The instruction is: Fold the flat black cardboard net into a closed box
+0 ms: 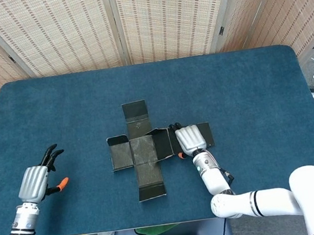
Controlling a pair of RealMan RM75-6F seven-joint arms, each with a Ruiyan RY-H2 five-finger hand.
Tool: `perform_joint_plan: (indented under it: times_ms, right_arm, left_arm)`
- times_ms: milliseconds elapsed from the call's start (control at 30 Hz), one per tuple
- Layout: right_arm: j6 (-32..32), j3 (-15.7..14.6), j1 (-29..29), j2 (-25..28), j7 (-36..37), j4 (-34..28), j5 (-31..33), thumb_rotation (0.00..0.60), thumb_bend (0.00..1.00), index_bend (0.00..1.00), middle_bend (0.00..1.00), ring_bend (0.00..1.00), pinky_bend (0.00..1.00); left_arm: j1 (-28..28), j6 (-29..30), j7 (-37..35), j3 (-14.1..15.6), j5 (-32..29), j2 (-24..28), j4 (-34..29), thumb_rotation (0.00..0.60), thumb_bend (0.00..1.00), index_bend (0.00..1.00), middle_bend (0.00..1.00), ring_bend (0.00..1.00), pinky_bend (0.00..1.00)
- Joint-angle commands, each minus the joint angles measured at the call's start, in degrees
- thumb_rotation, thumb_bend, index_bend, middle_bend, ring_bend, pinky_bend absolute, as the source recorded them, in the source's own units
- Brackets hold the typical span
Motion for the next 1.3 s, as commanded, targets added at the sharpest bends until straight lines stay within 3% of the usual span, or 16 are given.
perform_joint_plan:
  times_ms: [33, 300, 633, 800, 1000, 1300]
  right_arm:
    - [-1.60, -2.84, -3.06, 0.11, 6.02, 1.55, -7.27, 0.600, 0.33, 0.39, 0.45, 0.85, 0.98]
    - [1.90, -5.66, -4.04, -0.63, 3.69, 3.44, -14.48, 0.600, 0.33, 0.39, 0.46, 0.85, 0.98]
    - [6.17, -6.86, -5.44, -2.85, -0.05, 4.25, -20.40, 0.600, 0.33, 0.39, 0.47, 0.85, 0.98]
    - [6.53, -6.89, -6.10, -3.49, -1.01, 4.76, -22.16, 0.600, 0.33, 0.40, 0.47, 0.86, 0.98]
    - [6.66, -6.61, -6.85, -4.35, -1.66, 5.82, -23.80, 0.600, 0.33, 0.40, 0.48, 0.86, 0.99]
    - [4.19, -5.25, -6.08, -4.50, -3.53, 6.63, -25.17, 0.600, 0.32, 0.40, 0.48, 0.86, 0.99]
  left_arm:
    - [-4.41, -4.08, 3.40, -1.99, -1.65, -4.28, 4.93, 0.600, 0.29, 0.26, 0.24, 0.62, 0.84]
    - [-10.82, -10.86, 8.42, -3.25, -5.34, -12.93, 15.43, 0.600, 0.22, 0.20, 0.21, 0.63, 0.84]
    - [-14.21, -10.83, 13.81, -3.10, -6.80, -22.39, 27.96, 0.600, 0.19, 0.14, 0.16, 0.62, 0.81]
    - [-14.91, -10.19, 12.77, -3.09, -7.12, -26.22, 31.30, 0.600, 0.18, 0.07, 0.09, 0.57, 0.78]
    - [-14.87, -9.57, 4.93, -2.82, -6.24, -26.99, 28.51, 0.600, 0.18, 0.05, 0.07, 0.57, 0.78]
    - [-13.54, -7.45, -8.91, -0.42, -1.99, -22.42, 18.92, 0.600, 0.18, 0.04, 0.07, 0.56, 0.78]
